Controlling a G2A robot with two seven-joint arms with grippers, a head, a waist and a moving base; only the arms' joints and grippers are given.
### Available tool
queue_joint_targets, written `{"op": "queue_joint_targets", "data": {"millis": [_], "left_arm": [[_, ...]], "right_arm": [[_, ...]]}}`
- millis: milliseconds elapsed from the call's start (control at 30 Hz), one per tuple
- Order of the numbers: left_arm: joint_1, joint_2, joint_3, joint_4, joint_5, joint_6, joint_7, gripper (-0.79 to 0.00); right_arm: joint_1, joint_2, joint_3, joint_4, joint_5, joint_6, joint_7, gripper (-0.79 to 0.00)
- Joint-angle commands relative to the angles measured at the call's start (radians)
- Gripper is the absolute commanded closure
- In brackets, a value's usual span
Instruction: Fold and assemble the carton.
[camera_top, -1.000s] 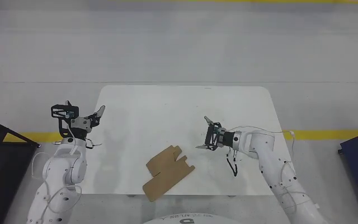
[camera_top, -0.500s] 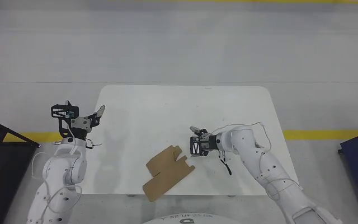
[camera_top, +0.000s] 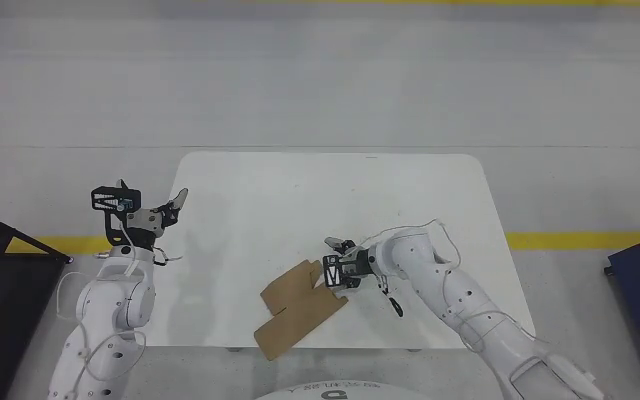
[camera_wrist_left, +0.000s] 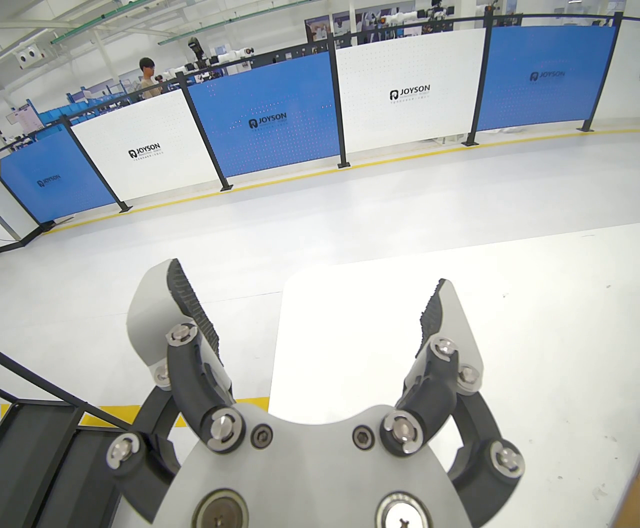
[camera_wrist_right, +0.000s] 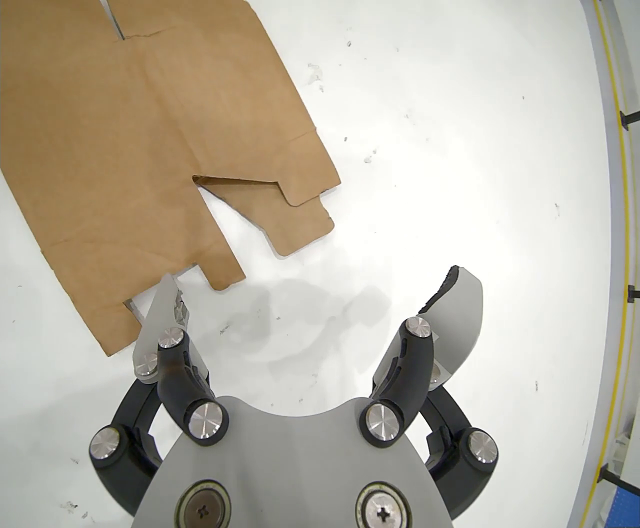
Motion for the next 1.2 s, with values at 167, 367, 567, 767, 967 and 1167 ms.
{"op": "queue_joint_targets", "data": {"millis": [167, 367, 567, 767, 967, 1167], "left_arm": [[0.000, 0.000, 0.000, 0.000, 0.000, 0.000, 0.000, -0.785], [0.000, 0.000, 0.000, 0.000, 0.000, 0.000, 0.000, -0.785], [0.000, 0.000, 0.000, 0.000, 0.000, 0.000, 0.000, -0.785], [0.000, 0.000, 0.000, 0.000, 0.000, 0.000, 0.000, -0.785], [0.000, 0.000, 0.000, 0.000, 0.000, 0.000, 0.000, -0.785], [0.000, 0.000, 0.000, 0.000, 0.000, 0.000, 0.000, -0.785]], "right_arm": [[0.031, -0.019, -0.057, 0.023, 0.029, 0.015, 0.044, -0.785], [0.039, -0.029, -0.083, 0.024, 0.057, 0.038, 0.065, -0.785], [0.045, -0.037, -0.098, 0.020, 0.107, 0.049, 0.077, -0.785], [0.059, -0.033, -0.070, 0.022, 0.194, 0.011, -0.023, -0.785], [0.005, 0.018, 0.057, -0.033, 0.207, -0.044, -0.283, -0.785], [-0.159, 0.088, 0.245, -0.159, 0.111, 0.037, -0.553, -0.785]]}}
